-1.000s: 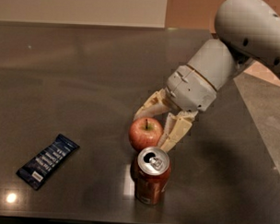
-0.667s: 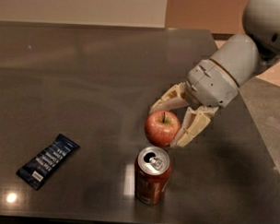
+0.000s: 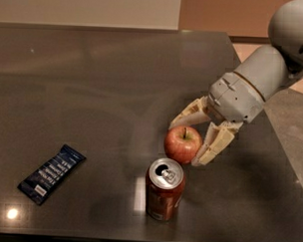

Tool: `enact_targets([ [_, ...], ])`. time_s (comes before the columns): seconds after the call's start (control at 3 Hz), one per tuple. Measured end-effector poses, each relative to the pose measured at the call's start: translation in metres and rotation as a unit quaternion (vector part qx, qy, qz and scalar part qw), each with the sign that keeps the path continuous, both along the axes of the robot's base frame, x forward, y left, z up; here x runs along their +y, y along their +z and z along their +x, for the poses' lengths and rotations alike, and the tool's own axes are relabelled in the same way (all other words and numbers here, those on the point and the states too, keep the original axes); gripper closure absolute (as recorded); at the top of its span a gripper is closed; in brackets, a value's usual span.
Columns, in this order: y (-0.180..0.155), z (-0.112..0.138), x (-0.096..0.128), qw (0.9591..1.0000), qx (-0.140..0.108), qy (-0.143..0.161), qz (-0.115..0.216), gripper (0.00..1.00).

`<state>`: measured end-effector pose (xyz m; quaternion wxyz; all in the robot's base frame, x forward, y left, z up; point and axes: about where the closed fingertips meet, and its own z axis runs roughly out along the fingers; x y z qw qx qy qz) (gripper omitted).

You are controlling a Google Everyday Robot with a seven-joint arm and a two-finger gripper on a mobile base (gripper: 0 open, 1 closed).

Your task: Move apple near coke can

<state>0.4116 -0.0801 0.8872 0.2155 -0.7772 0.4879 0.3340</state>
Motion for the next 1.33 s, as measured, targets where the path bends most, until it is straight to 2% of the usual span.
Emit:
enact_targets([
  [0.33, -0.030, -0.010, 0.002, 0.9992, 0.034, 0.017, -0.007, 1.00],
  [0.67, -0.050, -0.016, 0.005, 0.9979, 0.057, 0.030, -0.010, 1.00],
  [1.0, -0.052, -0.018, 0.006, 0.9977, 0.057, 0.034, -0.008, 0.84],
  [1.33, -0.053, -0.023, 0.006, 0.9970, 0.057, 0.052, -0.005, 0.60],
])
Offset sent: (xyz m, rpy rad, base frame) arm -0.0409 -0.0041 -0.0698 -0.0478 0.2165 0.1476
